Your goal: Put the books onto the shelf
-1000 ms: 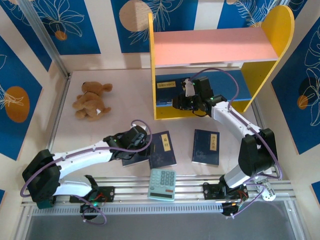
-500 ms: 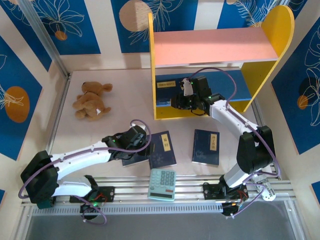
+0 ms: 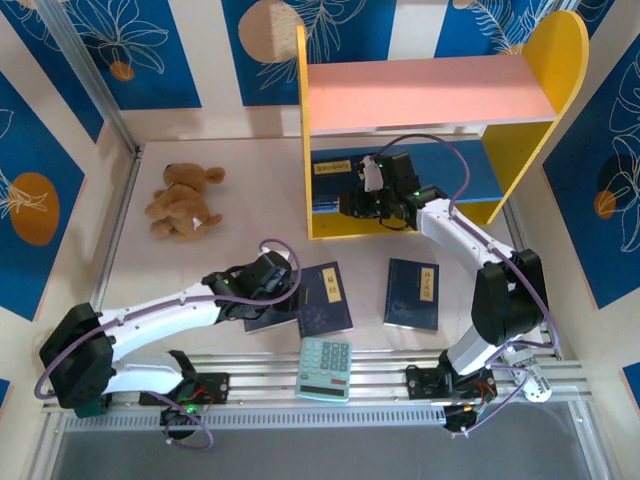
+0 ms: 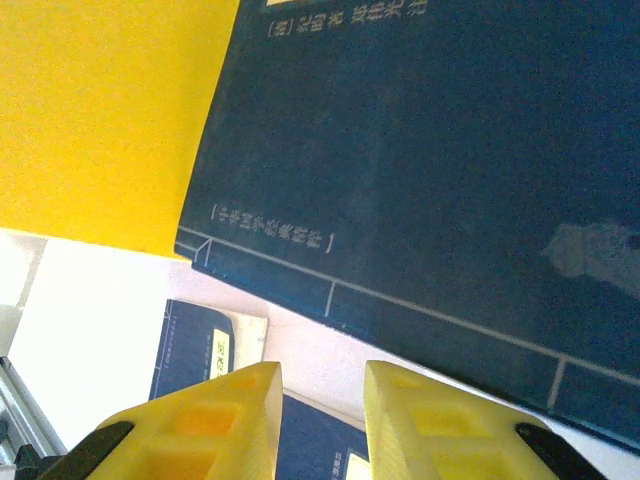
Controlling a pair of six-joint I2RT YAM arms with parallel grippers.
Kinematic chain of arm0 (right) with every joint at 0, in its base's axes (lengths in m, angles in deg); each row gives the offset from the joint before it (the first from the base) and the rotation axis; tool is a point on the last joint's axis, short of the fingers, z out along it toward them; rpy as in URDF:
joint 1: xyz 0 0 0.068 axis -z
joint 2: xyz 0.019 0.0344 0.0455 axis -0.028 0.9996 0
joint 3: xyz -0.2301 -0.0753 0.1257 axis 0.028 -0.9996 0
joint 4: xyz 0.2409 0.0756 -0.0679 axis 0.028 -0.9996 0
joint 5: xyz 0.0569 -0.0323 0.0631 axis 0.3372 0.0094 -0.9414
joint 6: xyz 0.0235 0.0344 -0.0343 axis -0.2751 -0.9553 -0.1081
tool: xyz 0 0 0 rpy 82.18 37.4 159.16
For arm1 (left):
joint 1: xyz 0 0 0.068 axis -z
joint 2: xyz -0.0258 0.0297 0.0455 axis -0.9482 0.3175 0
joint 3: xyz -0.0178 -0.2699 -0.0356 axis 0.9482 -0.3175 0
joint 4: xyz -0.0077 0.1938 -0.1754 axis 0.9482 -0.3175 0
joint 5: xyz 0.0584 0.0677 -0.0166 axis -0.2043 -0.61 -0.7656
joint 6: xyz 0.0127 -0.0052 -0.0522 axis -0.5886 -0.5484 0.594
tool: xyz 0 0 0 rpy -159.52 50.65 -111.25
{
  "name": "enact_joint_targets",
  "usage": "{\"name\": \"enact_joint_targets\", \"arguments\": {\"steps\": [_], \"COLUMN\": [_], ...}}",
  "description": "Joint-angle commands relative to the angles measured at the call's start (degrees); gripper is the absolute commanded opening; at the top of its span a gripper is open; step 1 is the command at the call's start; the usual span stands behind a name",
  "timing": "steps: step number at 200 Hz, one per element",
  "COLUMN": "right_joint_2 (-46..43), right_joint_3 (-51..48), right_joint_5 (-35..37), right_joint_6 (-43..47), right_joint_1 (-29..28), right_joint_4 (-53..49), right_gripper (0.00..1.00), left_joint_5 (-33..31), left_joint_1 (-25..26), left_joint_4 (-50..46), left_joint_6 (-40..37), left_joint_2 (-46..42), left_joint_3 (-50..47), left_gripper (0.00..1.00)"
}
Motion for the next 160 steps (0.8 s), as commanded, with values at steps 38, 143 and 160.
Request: {"name": "enact_joint_targets", "arguments": {"steps": [38, 143, 160], "right_joint_2": [-8.29, -4.66, -3.74], "right_joint_3": [-9.66, -25.24, -24.70], "right_joint_5": [3.63, 11.81, 12.77], "right_joint_6": [0.96, -6.25, -6.67], "right_joint_1": [-4.95, -17.12, -18.00], "right_joint_4": [-2.20, 2.19, 2.02], "right_gripper": [0.29, 0.31, 0.31], "left_joint_5": [-1.34, -0.83, -1.40], "left_joint_1": [0.55, 0.31, -0.07], "left_joint_4": [-0.17, 8.20, 7.95], "left_joint_6": [-1.42, 4.60, 5.24], "left_joint_2": [-0.40, 4.65, 4.50], "left_joint_3": [0.25, -6.20, -7.25], "left_gripper": [0.67, 0.68, 0.68]}}
